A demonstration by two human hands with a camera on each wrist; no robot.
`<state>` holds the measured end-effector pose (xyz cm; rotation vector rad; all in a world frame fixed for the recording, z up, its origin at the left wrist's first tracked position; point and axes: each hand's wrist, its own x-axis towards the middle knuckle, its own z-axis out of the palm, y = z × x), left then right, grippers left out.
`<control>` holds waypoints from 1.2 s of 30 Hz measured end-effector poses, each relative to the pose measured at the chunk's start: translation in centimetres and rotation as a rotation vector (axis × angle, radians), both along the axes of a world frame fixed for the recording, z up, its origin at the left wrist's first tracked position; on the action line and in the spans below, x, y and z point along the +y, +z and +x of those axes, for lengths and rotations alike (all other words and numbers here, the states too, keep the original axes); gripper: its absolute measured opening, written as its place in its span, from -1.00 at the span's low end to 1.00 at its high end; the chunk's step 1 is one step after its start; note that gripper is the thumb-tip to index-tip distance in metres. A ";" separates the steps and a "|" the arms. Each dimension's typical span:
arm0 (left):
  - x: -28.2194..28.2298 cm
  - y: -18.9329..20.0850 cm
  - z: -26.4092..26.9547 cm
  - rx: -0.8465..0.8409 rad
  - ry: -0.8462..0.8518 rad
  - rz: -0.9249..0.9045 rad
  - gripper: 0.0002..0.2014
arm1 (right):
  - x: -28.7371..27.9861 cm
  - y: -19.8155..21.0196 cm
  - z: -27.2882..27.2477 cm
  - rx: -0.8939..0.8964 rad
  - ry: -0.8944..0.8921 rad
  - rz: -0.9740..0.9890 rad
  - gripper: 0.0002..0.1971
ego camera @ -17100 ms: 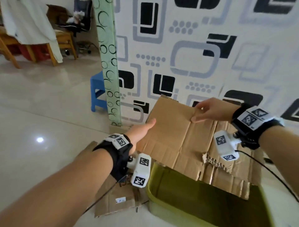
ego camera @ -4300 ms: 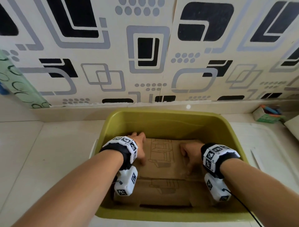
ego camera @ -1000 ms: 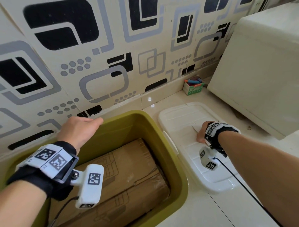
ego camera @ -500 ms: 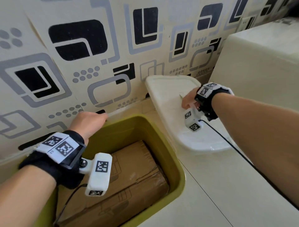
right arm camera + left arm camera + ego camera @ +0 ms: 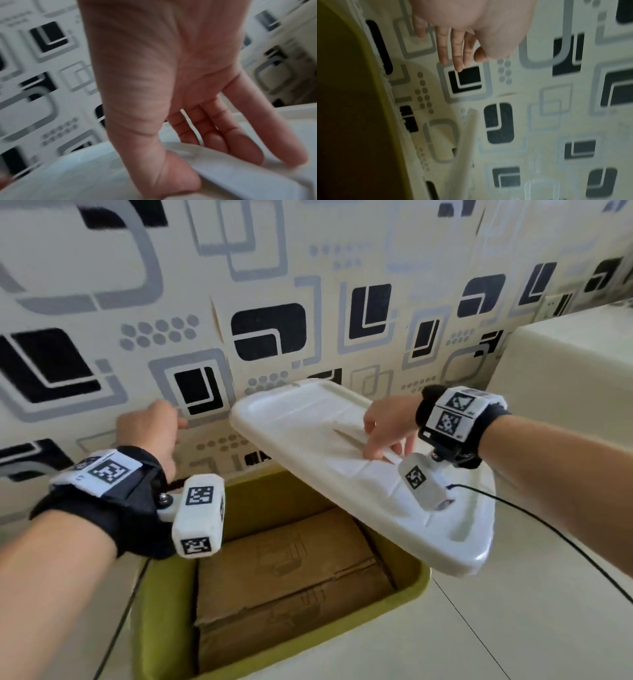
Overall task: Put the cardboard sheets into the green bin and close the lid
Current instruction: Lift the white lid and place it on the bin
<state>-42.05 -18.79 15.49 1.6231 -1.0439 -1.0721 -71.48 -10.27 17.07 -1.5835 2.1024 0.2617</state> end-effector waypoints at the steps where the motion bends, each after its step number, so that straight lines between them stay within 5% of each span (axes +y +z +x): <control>1: 0.0 0.5 1.4 0.007 0.034 0.004 -0.76 | 0.3 -0.1 1.7 0.020 0.064 -0.021 -0.64; 6: 0.8 0.7 5.5 -0.084 -0.013 0.080 -0.72 | 1.0 -2.9 9.2 0.208 0.507 -0.075 -0.58; 11: 3.2 -1.7 7.5 -0.216 -0.158 0.301 -0.52 | 1.0 -5.2 12.9 0.241 0.681 -0.038 -0.61; 20: 5.7 -5.7 8.7 -0.311 -0.264 0.589 -0.40 | 1.0 -6.7 13.0 0.115 0.656 -0.070 -0.63; 24: 5.8 -5.9 8.3 -0.317 -0.269 0.587 -0.58 | 0.9 -6.7 12.9 0.083 0.657 -0.063 -0.62; 36: 5.1 -7.2 9.0 -0.395 -0.342 0.581 -0.53 | 1.5 -7.5 12.5 -0.036 0.596 -0.111 -0.66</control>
